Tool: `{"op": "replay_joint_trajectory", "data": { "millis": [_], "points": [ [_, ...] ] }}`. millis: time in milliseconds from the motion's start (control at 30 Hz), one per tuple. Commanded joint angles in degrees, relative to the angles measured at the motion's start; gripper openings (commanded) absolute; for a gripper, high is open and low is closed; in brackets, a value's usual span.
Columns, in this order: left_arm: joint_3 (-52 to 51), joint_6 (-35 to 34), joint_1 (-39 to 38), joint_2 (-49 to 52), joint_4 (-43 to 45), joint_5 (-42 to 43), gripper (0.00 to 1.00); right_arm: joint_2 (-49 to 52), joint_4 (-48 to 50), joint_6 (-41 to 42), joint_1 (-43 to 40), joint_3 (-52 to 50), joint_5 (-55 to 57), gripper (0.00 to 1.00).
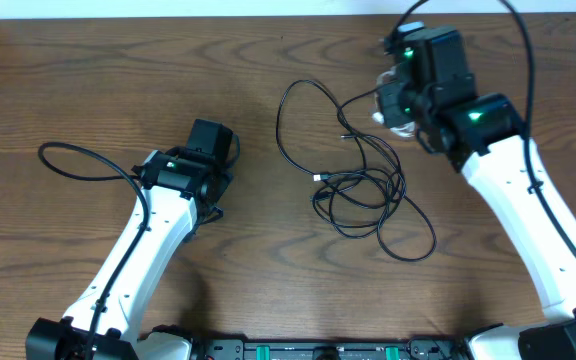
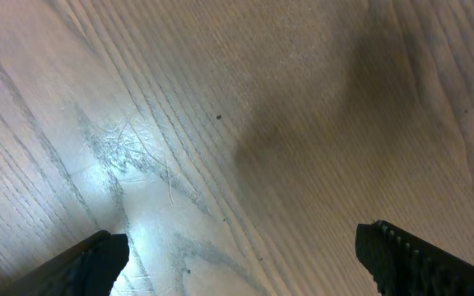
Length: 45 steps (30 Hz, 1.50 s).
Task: Untangle cables
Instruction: 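Carry the white cable up and away to the right with the right gripper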
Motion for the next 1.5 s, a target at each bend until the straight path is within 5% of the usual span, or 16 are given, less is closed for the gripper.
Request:
{"op": "replay_joint_trajectory", "data": {
  "millis": [0, 233, 400, 633, 867, 1000, 1200, 1467],
  "points": [
    [0.35, -0.04, 0.26, 0.22, -0.33, -1.4, 0.96, 0.26, 0.31, 0.52, -3.54, 0.09, 4.81, 0.01],
    [0.35, -0.04, 0.26, 0.22, -0.33, -1.4, 0.96, 0.33, 10.4, 0.09, -10.54, 0.07, 9.18, 0.01],
    [0.35, -0.04, 0.26, 0.22, -0.33, -1.4, 0.96, 1.18, 23.8, 0.04, -13.49, 0.07, 1.66, 0.01],
    [0.35, -0.04, 0.26, 0.22, -0.33, -1.4, 0.96, 3.32, 23.89, -1.77, -12.72, -0.35, -3.72, 0.01],
    [0.35, -0.04, 0.26, 0.22, -0.33, -1.4, 0.96, 3.56, 31.32, -27.96, -13.77, -9.25, 0.55, 0.01],
    [0.35, -0.04, 0.26, 0.22, -0.33, -1.4, 0.96, 3.56, 47.6, -35.63, -16.57, -19.61, 8.85, 0.01],
    [0.35, -0.04, 0.26, 0.22, -0.33, -1.4, 0.96, 3.56, 69.92, -39.93, -28.09, -32.52, 6.8, 0.02],
    [0.35, -0.04, 0.26, 0.22, -0.33, -1.4, 0.96, 3.61, 72.13, -39.93, -46.75, -34.12, -6.05, 0.02]
  ]
}}
